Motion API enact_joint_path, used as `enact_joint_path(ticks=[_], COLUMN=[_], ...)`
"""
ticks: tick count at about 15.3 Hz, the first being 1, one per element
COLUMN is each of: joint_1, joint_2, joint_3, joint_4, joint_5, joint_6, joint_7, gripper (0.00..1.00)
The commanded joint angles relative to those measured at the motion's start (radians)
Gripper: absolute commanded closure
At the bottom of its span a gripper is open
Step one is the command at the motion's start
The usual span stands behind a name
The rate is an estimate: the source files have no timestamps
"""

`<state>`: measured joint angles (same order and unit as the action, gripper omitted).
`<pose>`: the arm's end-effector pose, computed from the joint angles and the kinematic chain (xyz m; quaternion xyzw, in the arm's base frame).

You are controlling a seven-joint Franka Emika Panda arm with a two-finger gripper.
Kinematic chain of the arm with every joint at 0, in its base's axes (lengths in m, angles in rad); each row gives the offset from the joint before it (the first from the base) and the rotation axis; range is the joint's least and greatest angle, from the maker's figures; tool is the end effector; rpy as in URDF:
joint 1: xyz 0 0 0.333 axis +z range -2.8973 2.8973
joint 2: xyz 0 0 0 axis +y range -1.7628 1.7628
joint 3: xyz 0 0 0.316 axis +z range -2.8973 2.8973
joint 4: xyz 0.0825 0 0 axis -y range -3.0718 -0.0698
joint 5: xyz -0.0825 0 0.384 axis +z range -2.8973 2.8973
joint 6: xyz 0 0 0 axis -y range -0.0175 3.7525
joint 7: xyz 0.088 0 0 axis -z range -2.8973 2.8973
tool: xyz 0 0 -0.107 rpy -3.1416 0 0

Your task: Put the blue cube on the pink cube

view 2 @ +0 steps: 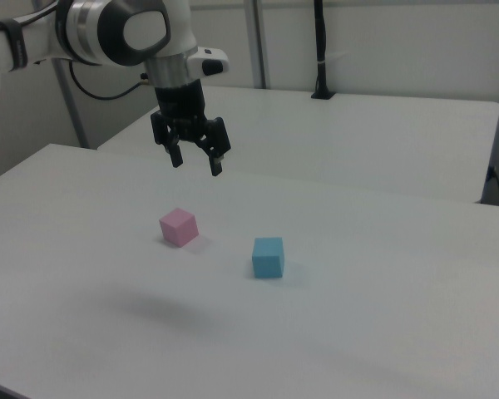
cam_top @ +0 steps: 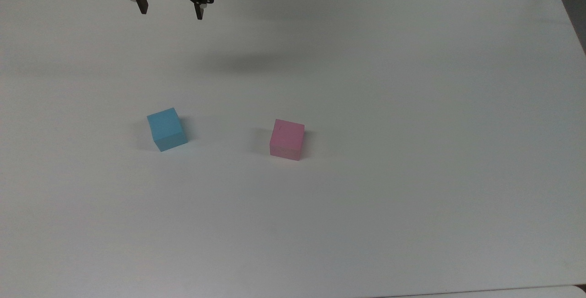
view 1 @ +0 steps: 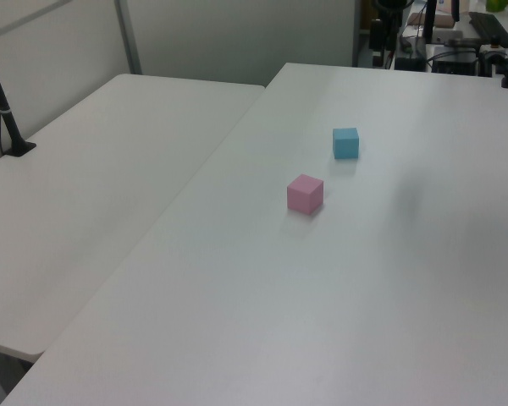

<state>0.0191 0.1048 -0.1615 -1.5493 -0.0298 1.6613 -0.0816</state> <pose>0.5873 -0.0824 0.5834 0.9993 -0.0286 0.0017 0.0236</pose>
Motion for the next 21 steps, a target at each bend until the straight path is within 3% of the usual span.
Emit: enact_joint_path(ticks=[1,14,21], joint_1=[0.015,0.016,0.01], joint_2=[-0.025,-0.019,0.009], joint_3=[-0.009,-0.009,-0.009], joint_4=[-0.031,-0.031,-0.029], joint_5=[-0.004,-0.002,0.001], joint_6=[-0.011,-0.005,0.028], joint_7=[0.017,0.005,-0.128], gripper=[0.0,0.0,0.0])
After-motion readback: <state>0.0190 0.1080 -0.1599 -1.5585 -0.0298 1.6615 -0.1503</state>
